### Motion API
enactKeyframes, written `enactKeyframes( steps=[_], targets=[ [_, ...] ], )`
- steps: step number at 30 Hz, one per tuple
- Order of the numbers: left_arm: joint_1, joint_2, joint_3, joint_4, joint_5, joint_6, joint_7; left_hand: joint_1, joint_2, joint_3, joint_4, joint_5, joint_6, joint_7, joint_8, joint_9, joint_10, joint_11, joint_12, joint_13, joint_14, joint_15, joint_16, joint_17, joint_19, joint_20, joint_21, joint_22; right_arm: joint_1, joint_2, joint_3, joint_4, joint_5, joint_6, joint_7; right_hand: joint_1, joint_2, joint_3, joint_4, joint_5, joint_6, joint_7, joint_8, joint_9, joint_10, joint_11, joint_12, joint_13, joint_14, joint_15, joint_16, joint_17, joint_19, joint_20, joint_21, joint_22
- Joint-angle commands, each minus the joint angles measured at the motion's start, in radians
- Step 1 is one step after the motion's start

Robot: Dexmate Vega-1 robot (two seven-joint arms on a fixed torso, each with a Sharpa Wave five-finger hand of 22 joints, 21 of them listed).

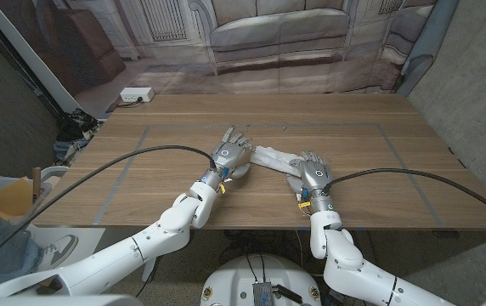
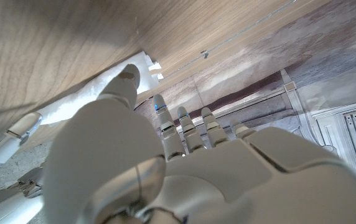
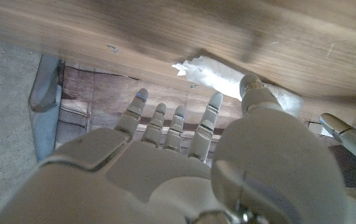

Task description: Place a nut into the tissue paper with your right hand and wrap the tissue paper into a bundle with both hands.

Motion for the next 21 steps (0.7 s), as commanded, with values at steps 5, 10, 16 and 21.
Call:
enactKeyframes(
  steps=[5,10,16,21],
  targets=[
    [-0.016,-0.008,0.011,0.034,-0.013,-0.041,0.046,0.012,0.005,0.003,0.007,0.004,0.012,-0.008,0.004,0.001,0.017,-0.004,0.009,0.0,0.017,-0.014,0.009,0.002,-0.091,0.007,0.005,0.001,0.003,0.006,0.005,0.008,0.016,-0.001,-0.011,0.012,0.0,0.007,-0.001,0.006,0.018,0.001,0.013,0.007,0.013,-0.002,0.009,0.003,0.016,-0.002,0.006,0.004,0.014,0.005,0.007,0.002],
    [-0.02,-0.012,0.016,0.044,-0.012,-0.044,0.047,0.018,0.007,0.005,0.005,0.002,0.028,-0.012,0.009,0.0,0.024,-0.007,0.01,0.0,0.021,-0.018,0.009,0.001,-0.089,0.007,0.005,0.001,0.001,0.004,0.007,0.007,0.025,0.001,-0.014,0.012,0.0,0.006,0.0,0.007,0.021,0.001,0.014,0.007,0.015,-0.002,0.01,0.003,0.02,-0.003,0.007,0.004,0.017,0.005,0.007,0.002],
    [-0.026,-0.021,0.022,0.061,-0.014,-0.047,0.055,0.025,0.009,0.006,0.004,0.0,0.065,-0.011,0.02,0.0,0.039,-0.018,0.014,-0.001,0.027,-0.023,0.01,0.001,-0.084,0.006,0.006,0.0,0.001,0.003,0.009,0.01,0.031,0.004,-0.02,0.012,0.002,0.006,0.001,0.009,0.027,0.001,0.017,0.009,0.017,-0.006,0.011,0.003,0.022,-0.005,0.007,0.005,0.02,0.005,0.008,0.002],
    [-0.031,-0.026,0.024,0.072,-0.019,-0.049,0.063,0.029,0.013,0.007,0.005,-0.001,0.08,-0.007,0.024,-0.001,0.046,-0.019,0.016,-0.001,0.032,-0.024,0.012,0.001,-0.083,0.009,0.006,0.0,0.003,0.001,0.009,0.013,0.034,0.011,-0.027,0.013,0.002,0.006,0.002,0.009,0.031,0.001,0.019,0.01,0.02,-0.007,0.012,0.003,0.024,-0.005,0.007,0.005,0.022,0.005,0.008,0.002]
  ],
)
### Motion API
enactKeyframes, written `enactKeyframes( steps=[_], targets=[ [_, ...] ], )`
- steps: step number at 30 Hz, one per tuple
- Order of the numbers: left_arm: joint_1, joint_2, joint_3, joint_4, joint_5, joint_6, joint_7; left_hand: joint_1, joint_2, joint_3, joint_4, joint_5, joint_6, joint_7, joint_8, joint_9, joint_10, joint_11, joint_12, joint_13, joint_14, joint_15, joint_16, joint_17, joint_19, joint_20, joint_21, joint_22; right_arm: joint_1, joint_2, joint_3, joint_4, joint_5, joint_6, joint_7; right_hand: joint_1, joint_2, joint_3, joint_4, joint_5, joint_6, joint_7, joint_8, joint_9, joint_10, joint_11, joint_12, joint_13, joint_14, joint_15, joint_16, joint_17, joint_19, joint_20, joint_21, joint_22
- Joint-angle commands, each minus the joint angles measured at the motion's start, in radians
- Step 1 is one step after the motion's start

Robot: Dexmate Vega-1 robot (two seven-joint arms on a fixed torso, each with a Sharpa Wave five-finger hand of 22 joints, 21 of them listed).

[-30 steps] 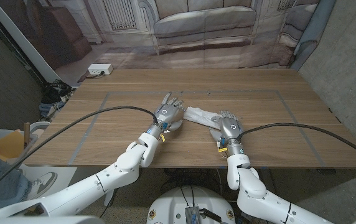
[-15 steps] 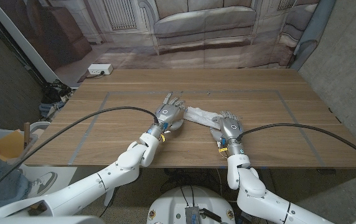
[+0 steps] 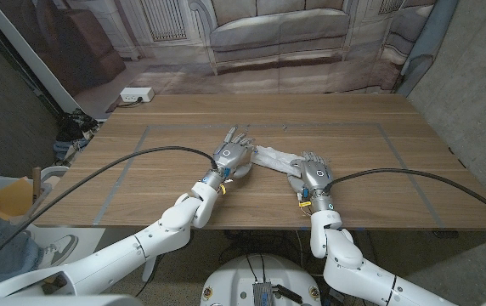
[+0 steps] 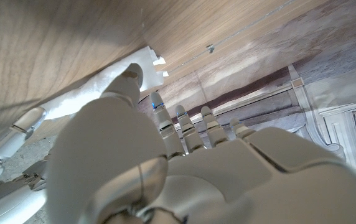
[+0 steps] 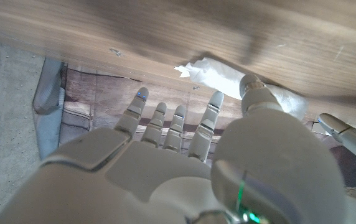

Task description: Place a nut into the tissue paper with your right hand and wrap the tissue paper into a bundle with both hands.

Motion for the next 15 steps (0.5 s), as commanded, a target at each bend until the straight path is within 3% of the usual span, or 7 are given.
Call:
enactKeyframes(
  steps=[1,15],
  targets=[
    [-0.012,-0.013,0.008,0.029,-0.008,-0.009,0.018,0.005,0.009,0.008,0.004,-0.001,0.018,0.008,0.012,0.002,0.013,-0.001,0.009,-0.001,0.011,-0.025,0.007,0.002,-0.081,0.009,0.007,0.0,0.002,-0.004,0.003,0.005,0.012,0.013,-0.013,0.013,0.002,0.006,0.002,0.006,0.014,-0.001,0.007,0.005,0.01,-0.005,0.005,0.003,0.008,0.0,0.008,0.005,0.005,-0.002,0.008,0.002],
    [-0.044,-0.031,0.018,0.078,-0.035,-0.039,0.04,0.018,0.019,0.012,0.004,-0.005,0.06,0.021,0.025,0.001,0.039,-0.009,0.014,-0.002,0.024,-0.029,0.01,0.002,-0.071,0.01,0.008,0.0,0.004,-0.002,0.011,0.021,0.024,0.046,-0.042,0.019,0.004,0.006,0.003,0.01,0.033,-0.002,0.016,0.01,0.038,-0.022,0.015,0.002,0.038,-0.012,0.015,0.005,0.025,-0.003,0.013,0.003]
  ],
)
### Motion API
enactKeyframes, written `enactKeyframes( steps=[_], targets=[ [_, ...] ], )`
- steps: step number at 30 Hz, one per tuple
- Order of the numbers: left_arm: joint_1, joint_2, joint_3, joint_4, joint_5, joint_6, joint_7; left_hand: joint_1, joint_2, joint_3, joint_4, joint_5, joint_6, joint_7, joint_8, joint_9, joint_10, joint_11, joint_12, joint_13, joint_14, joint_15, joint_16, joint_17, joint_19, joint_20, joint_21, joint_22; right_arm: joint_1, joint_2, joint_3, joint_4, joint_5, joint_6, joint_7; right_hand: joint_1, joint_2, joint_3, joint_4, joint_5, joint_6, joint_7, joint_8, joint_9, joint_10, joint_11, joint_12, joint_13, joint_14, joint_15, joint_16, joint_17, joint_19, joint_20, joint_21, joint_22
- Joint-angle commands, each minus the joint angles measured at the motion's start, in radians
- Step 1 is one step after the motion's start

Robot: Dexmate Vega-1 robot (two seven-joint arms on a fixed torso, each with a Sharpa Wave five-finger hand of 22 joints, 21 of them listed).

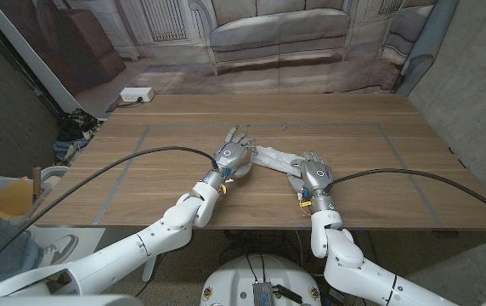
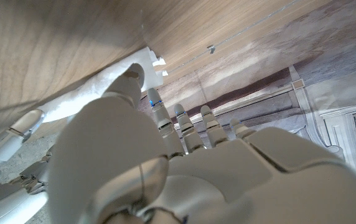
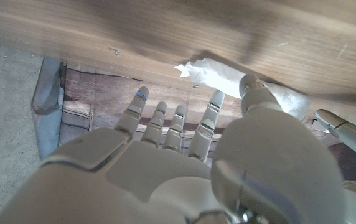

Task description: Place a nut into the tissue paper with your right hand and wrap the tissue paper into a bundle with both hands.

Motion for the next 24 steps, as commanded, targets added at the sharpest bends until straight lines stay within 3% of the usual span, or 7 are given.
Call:
enactKeyframes(
  steps=[1,14,24],
  targets=[
    [-0.03,-0.018,0.011,0.046,-0.02,-0.025,0.018,0.006,0.007,0.007,0.001,-0.005,0.024,0.006,0.013,0.001,0.018,-0.004,0.006,0.003,0.011,-0.029,0.01,0.002,-0.069,0.01,0.009,0.0,0.002,0.001,0.009,0.013,0.013,0.027,-0.027,0.016,0.0,0.006,0.003,0.007,0.018,0.002,0.009,0.006,0.021,-0.003,0.009,0.002,0.021,-0.006,0.007,0.005,0.018,-0.002,0.006,0.003],
    [-0.047,-0.027,0.02,0.072,-0.049,-0.041,0.014,0.012,0.015,0.007,0.005,-0.013,0.109,0.021,0.041,0.0,0.063,-0.015,0.014,0.002,0.031,-0.041,0.014,0.002,-0.056,0.008,0.01,0.0,0.009,0.006,0.011,0.043,0.029,0.054,-0.042,0.028,0.001,0.007,0.001,0.012,0.06,0.002,0.029,0.013,0.05,-0.014,0.019,0.001,0.048,-0.017,0.011,0.005,0.04,-0.002,0.01,0.002],
    [-0.055,-0.033,0.023,0.079,-0.07,-0.047,0.008,0.002,0.037,0.007,0.02,-0.02,0.202,0.062,0.072,-0.001,0.123,-0.022,0.022,-0.001,0.065,-0.056,0.023,0.003,-0.025,0.004,0.016,-0.001,0.008,0.014,0.028,0.068,0.054,0.101,-0.087,0.055,0.003,0.009,-0.002,0.019,0.166,0.001,0.079,0.029,0.114,-0.035,0.039,-0.001,0.107,-0.043,0.014,0.001,0.076,-0.001,0.015,0.002]
  ],
)
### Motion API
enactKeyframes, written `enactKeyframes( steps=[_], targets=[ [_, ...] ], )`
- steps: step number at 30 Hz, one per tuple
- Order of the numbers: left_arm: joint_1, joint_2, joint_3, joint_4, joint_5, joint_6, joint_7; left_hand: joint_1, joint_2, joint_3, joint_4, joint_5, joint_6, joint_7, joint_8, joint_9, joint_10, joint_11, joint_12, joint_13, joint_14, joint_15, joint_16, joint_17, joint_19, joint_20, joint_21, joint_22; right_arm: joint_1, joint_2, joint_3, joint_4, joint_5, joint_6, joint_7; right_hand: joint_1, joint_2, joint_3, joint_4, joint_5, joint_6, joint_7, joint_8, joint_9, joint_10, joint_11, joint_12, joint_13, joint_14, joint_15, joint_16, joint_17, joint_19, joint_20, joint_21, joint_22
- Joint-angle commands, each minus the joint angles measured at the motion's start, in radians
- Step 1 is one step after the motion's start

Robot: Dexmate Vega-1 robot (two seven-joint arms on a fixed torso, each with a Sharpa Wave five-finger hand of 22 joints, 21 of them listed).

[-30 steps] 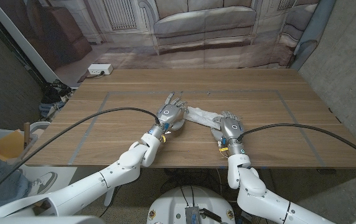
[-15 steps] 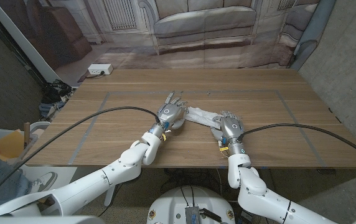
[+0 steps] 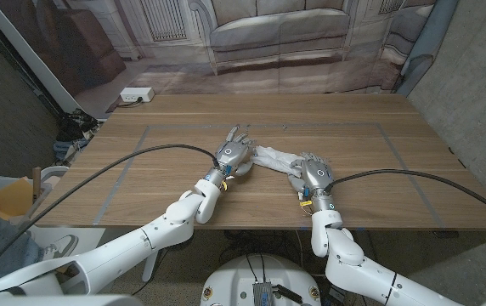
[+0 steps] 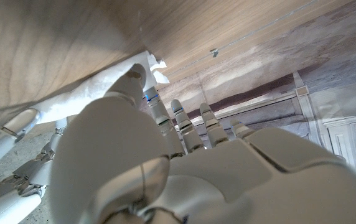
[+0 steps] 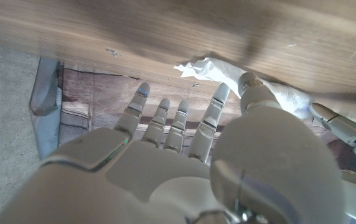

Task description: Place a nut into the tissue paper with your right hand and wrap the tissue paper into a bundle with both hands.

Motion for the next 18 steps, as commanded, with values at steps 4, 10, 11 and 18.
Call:
enactKeyframes(
  steps=[4,10,11,18],
  targets=[
    [-0.013,-0.013,0.001,0.016,-0.04,-0.009,-0.01,-0.011,0.033,0.003,0.021,-0.009,0.098,0.043,0.034,0.003,0.06,-0.007,0.012,-0.003,0.044,-0.059,0.011,0.002,-0.007,0.005,0.011,-0.001,0.003,0.007,0.023,0.033,0.037,0.075,-0.058,0.034,0.008,0.008,0.002,0.01,0.129,-0.001,0.062,0.02,0.07,-0.032,0.022,-0.004,0.06,-0.02,0.003,-0.002,0.035,0.001,0.005,0.001],
    [-0.017,-0.013,-0.008,0.013,-0.076,-0.02,-0.032,-0.022,0.056,0.011,0.031,-0.014,0.192,0.099,0.061,-0.001,0.11,-0.007,0.011,-0.006,0.077,-0.067,0.012,0.0,0.019,-0.003,0.013,-0.001,0.01,-0.003,0.03,0.018,0.043,0.085,-0.042,0.032,0.028,0.006,0.014,0.002,0.194,-0.001,0.087,0.018,0.112,-0.04,0.033,-0.006,0.097,-0.028,0.007,0.0,0.047,0.001,0.004,0.002],
    [-0.019,-0.011,-0.009,0.011,-0.081,-0.023,-0.038,-0.022,0.056,0.012,0.031,-0.014,0.196,0.1,0.062,-0.001,0.112,-0.008,0.011,-0.006,0.079,-0.066,0.012,0.0,0.02,-0.003,0.013,-0.001,0.011,-0.006,0.031,0.013,0.043,0.084,-0.036,0.031,0.031,0.006,0.015,0.0,0.198,-0.001,0.088,0.017,0.116,-0.043,0.034,-0.007,0.1,-0.026,0.007,0.0,0.047,0.001,0.004,0.002],
    [-0.029,-0.005,-0.024,-0.009,-0.129,-0.037,-0.09,-0.039,0.072,0.015,0.045,-0.015,0.223,0.123,0.067,-0.003,0.13,-0.002,0.009,-0.007,0.089,-0.068,0.012,0.001,0.028,-0.004,0.012,-0.001,0.026,-0.024,0.04,-0.029,0.053,0.056,0.039,0.02,0.048,0.005,0.027,-0.011,0.204,-0.001,0.086,0.01,0.123,-0.043,0.033,-0.007,0.122,-0.03,0.013,0.005,0.038,0.002,-0.002,0.002]
  ],
)
